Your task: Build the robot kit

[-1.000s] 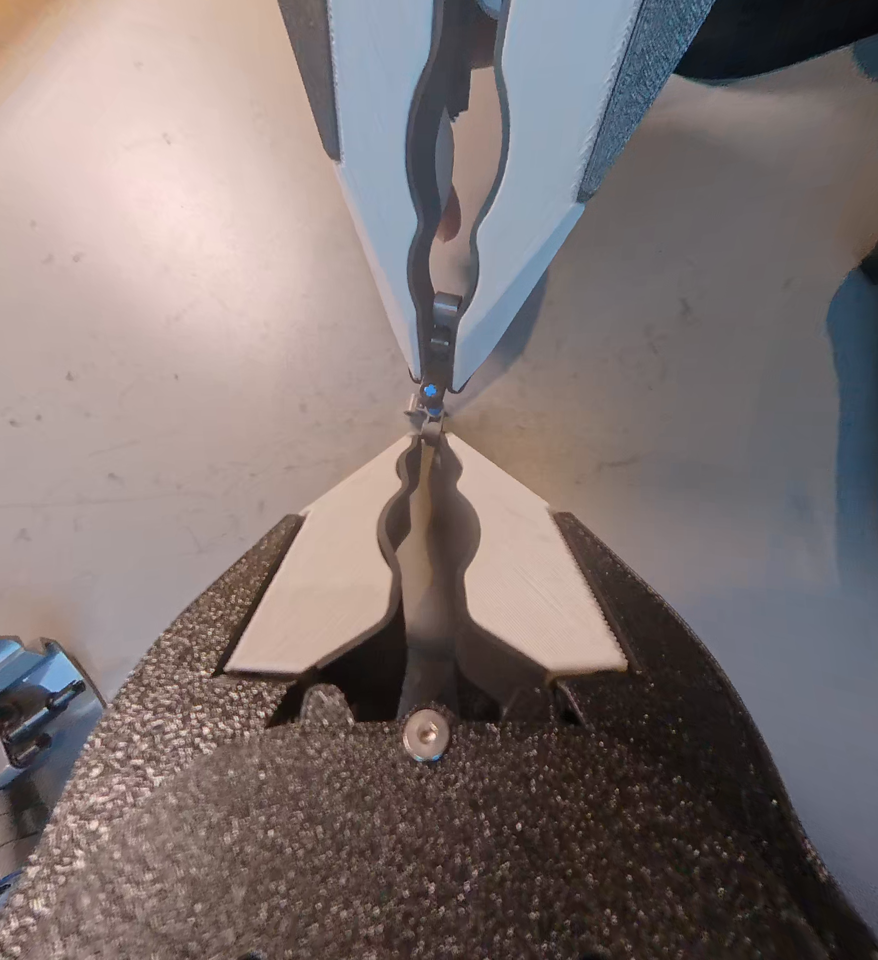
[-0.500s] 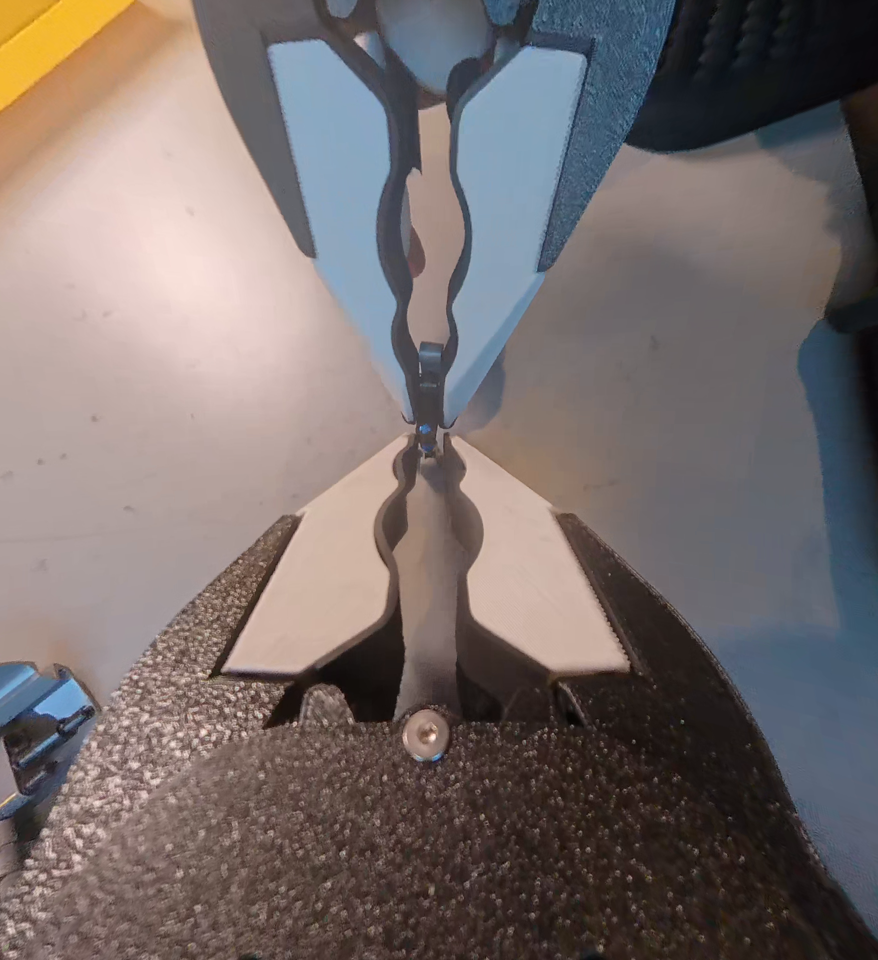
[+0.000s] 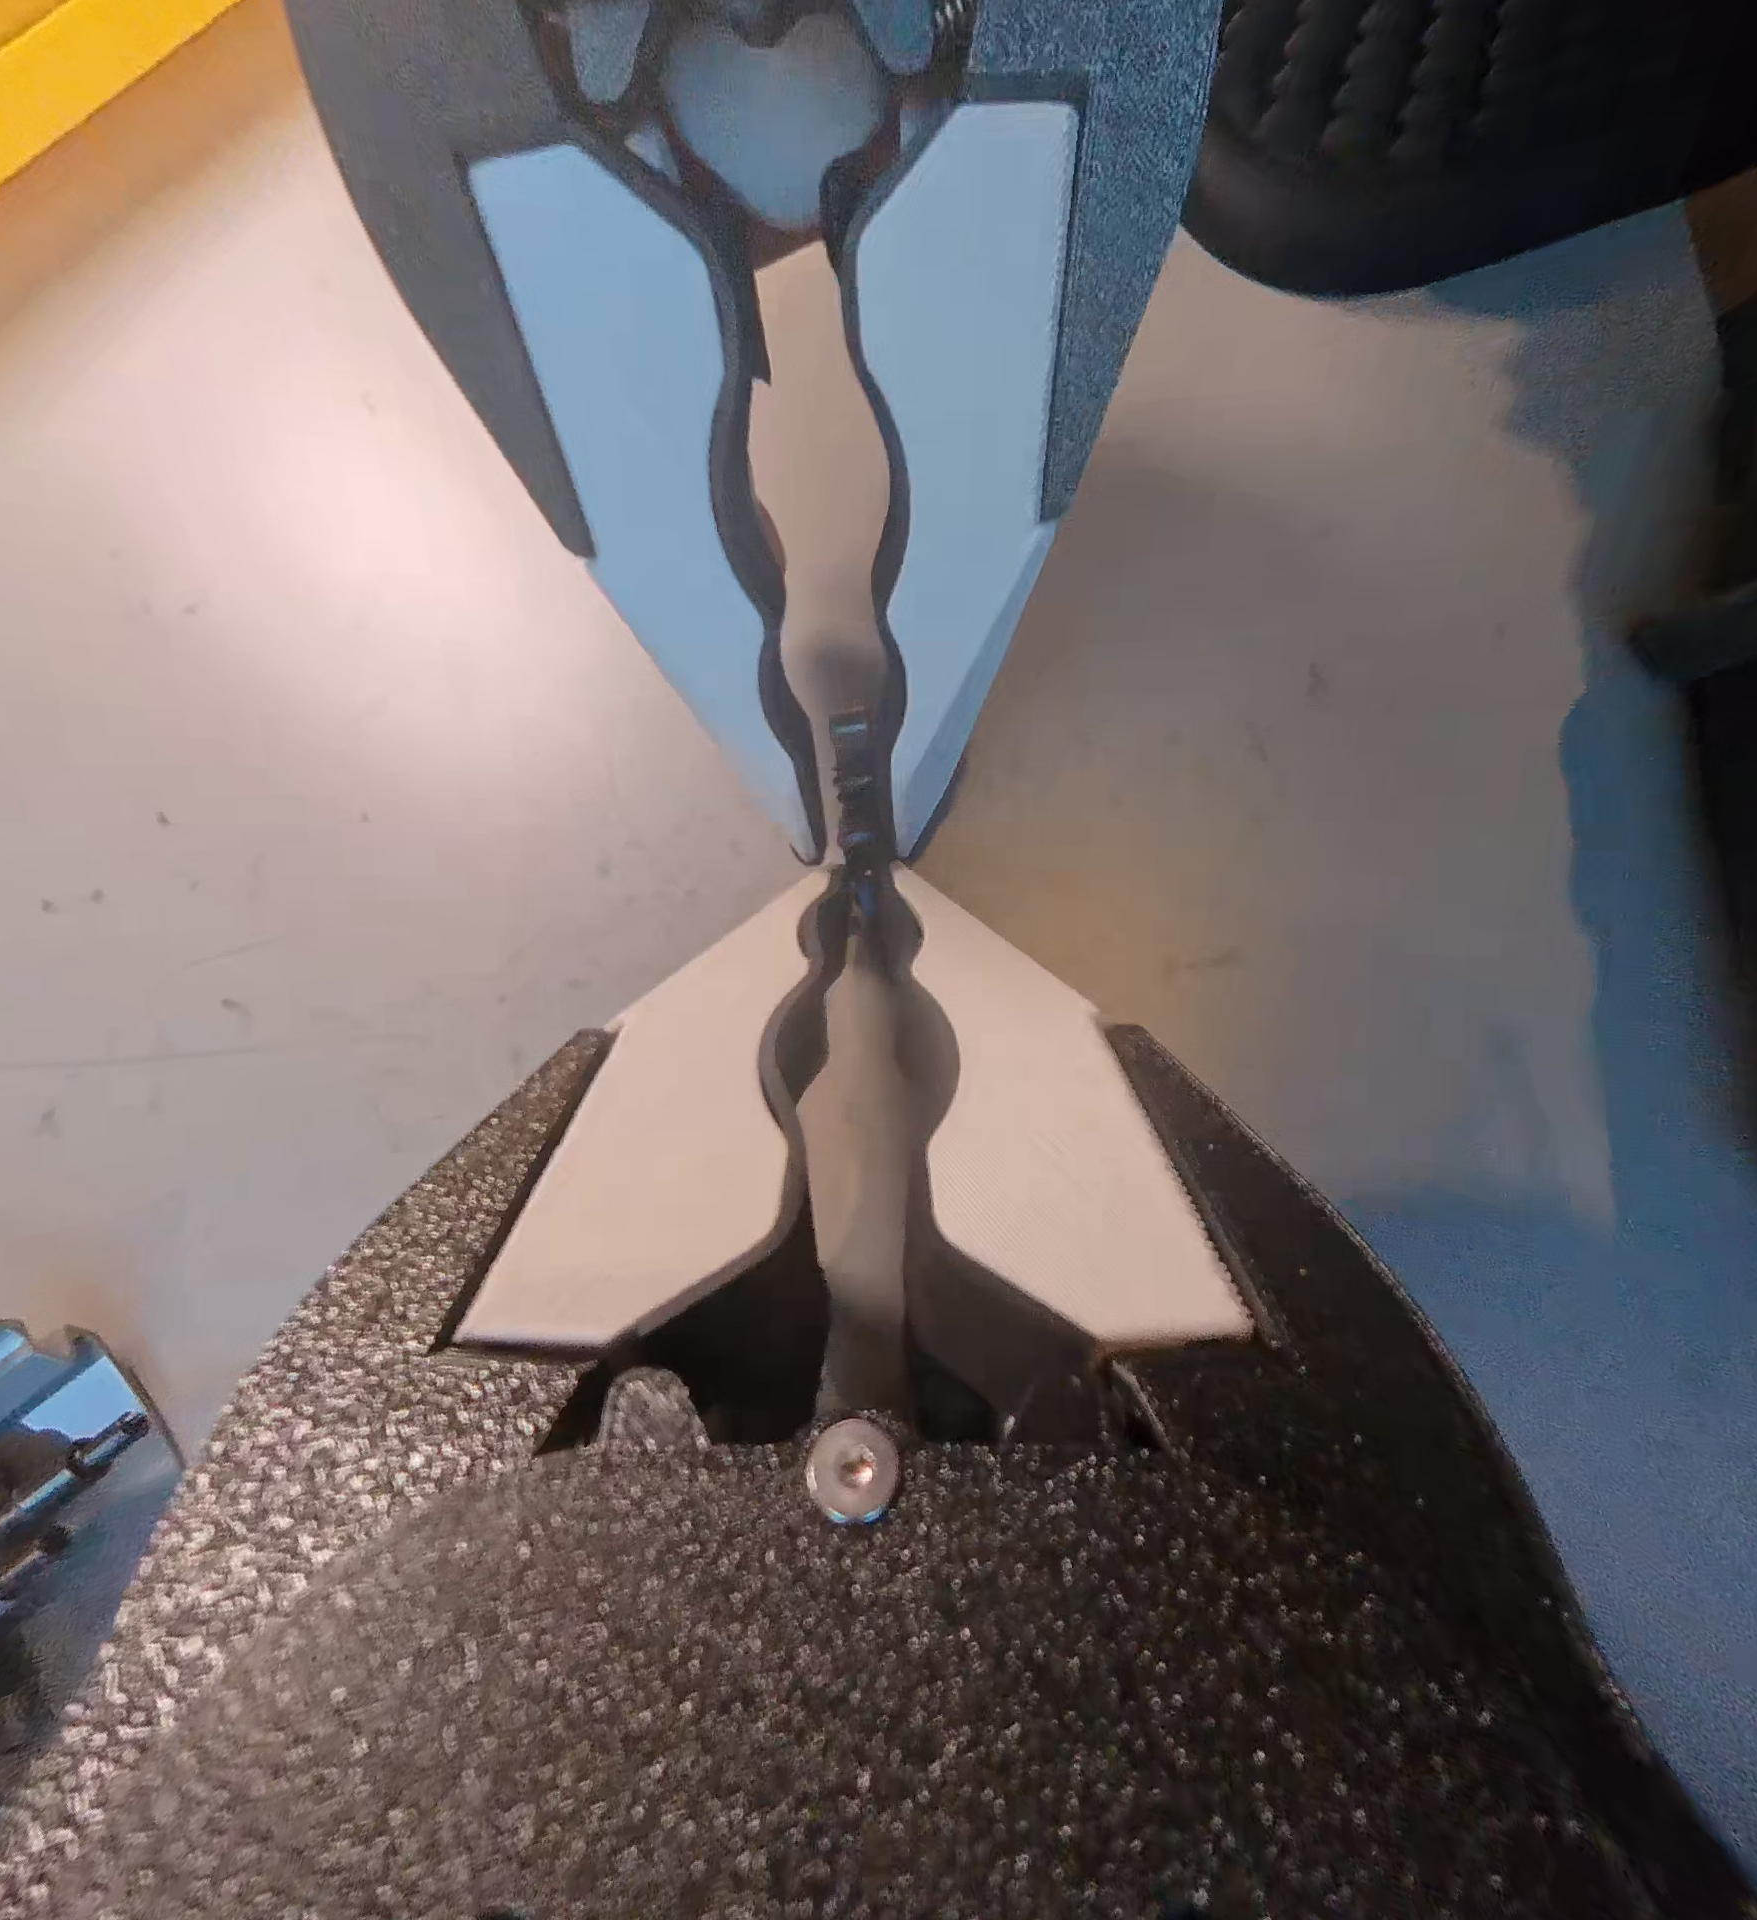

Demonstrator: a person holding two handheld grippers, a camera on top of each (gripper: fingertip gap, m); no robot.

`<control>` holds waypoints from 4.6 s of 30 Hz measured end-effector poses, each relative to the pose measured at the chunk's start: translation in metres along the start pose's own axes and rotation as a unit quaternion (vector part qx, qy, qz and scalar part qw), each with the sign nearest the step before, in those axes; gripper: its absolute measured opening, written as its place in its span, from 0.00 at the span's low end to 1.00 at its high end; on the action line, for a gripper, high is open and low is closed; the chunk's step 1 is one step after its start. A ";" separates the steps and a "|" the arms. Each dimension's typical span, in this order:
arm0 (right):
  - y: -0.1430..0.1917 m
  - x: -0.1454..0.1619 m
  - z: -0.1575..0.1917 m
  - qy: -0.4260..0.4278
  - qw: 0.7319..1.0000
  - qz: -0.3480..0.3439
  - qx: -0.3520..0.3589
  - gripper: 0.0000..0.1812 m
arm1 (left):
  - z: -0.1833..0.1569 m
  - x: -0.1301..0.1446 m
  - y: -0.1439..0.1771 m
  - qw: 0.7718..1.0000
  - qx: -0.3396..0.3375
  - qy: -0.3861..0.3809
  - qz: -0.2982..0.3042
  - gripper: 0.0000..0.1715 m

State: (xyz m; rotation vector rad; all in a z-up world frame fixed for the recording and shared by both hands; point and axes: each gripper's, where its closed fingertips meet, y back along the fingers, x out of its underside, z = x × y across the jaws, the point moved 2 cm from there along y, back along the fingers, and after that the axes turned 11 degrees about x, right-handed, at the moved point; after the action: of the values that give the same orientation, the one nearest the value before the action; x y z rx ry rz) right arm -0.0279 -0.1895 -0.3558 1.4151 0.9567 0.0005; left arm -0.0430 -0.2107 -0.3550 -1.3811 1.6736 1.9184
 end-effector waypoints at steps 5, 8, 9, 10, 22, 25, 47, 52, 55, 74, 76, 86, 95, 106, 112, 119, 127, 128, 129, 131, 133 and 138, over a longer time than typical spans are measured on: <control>0.005 -0.005 0.002 -0.012 0.995 -0.098 0.023 0.05 | 0.000 0.001 0.001 1.000 0.015 0.011 -0.012 0.02; 0.005 -0.005 0.001 -0.013 0.994 -0.109 0.021 0.03 | 0.000 0.001 0.001 1.000 0.021 0.014 -0.013 0.02; 0.005 -0.005 0.001 -0.017 0.994 -0.103 0.015 0.03 | 0.000 0.001 0.001 1.000 0.021 0.016 -0.013 0.02; 0.005 -0.006 0.000 -0.020 0.995 -0.092 0.009 0.03 | 0.000 0.001 0.002 1.000 0.022 0.016 -0.012 0.03; 0.000 -0.021 0.002 0.175 0.981 0.072 0.028 0.03 | 0.000 0.017 0.008 0.999 0.014 0.021 0.038 0.09; 0.000 -0.024 0.003 0.196 0.975 0.097 0.029 0.03 | 0.002 0.017 0.008 0.999 0.016 0.021 0.038 0.08; 0.001 -0.018 0.001 -0.159 0.977 -0.055 0.132 0.03 | 0.002 0.017 0.007 0.996 0.004 0.081 0.027 0.03; 0.001 -0.015 0.001 -0.196 0.965 -0.097 0.145 0.03 | 0.002 0.017 0.007 0.996 0.007 0.088 0.022 0.03; 0.001 -0.016 0.001 -0.133 0.976 -0.063 0.162 0.03 | 0.002 0.017 0.007 0.996 0.006 0.090 0.022 0.04; -0.005 -0.017 0.005 -0.038 0.989 0.010 0.146 0.03 | 0.002 0.017 0.008 0.995 0.012 0.098 0.013 0.03; -0.004 -0.017 0.004 -0.050 0.989 0.000 0.138 0.03 | 0.002 0.017 0.008 0.995 0.017 0.100 0.009 0.04; 0.012 -0.026 0.005 0.151 0.955 -0.081 0.240 0.16 | -0.008 0.007 0.016 0.978 0.116 0.167 -0.051 0.03; 0.017 -0.035 0.024 0.241 0.945 -0.098 0.197 0.09 | -0.023 -0.007 0.028 0.934 0.236 0.237 -0.126 0.04; 0.031 -0.040 0.013 0.268 0.918 -0.134 0.260 0.08 | -0.015 -0.022 0.037 0.940 0.200 0.208 -0.180 0.05; 0.038 -0.046 -0.011 0.227 0.903 -0.172 0.321 0.15 | 0.006 -0.028 0.051 0.965 0.088 0.143 -0.203 0.04; 0.062 -0.038 -0.036 0.017 0.918 -0.288 0.271 0.28 | 0.024 -0.035 0.060 0.978 -0.085 0.009 -0.191 0.03; 0.072 -0.033 -0.026 -0.074 0.921 -0.358 0.137 0.05 | 0.009 -0.048 0.052 0.971 -0.118 -0.091 -0.185 0.04; 0.073 -0.032 -0.024 -0.072 0.923 -0.355 0.128 0.05 | 0.008 -0.049 0.052 0.971 -0.118 -0.096 -0.184 0.04; 0.073 -0.032 -0.023 -0.070 0.924 -0.355 0.121 0.05 | 0.007 -0.049 0.051 0.971 -0.114 -0.099 -0.184 0.04; 0.073 -0.030 -0.022 -0.063 0.927 -0.352 0.117 0.04 | 0.006 -0.049 0.049 0.972 -0.108 -0.100 -0.183 0.04; 0.069 -0.026 -0.021 -0.057 0.933 -0.336 0.115 0.04 | 0.007 -0.045 0.045 0.975 -0.105 -0.100 -0.167 0.04; 0.055 -0.020 -0.018 -0.042 0.948 -0.291 0.119 0.04 | 0.009 -0.030 0.030 0.984 -0.104 -0.094 -0.106 0.04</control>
State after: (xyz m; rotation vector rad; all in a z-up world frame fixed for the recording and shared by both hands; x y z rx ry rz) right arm -0.0216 -0.1729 -0.2975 1.2871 1.3045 -0.6292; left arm -0.0530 -0.2007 -0.3137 -1.3396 1.2184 2.0700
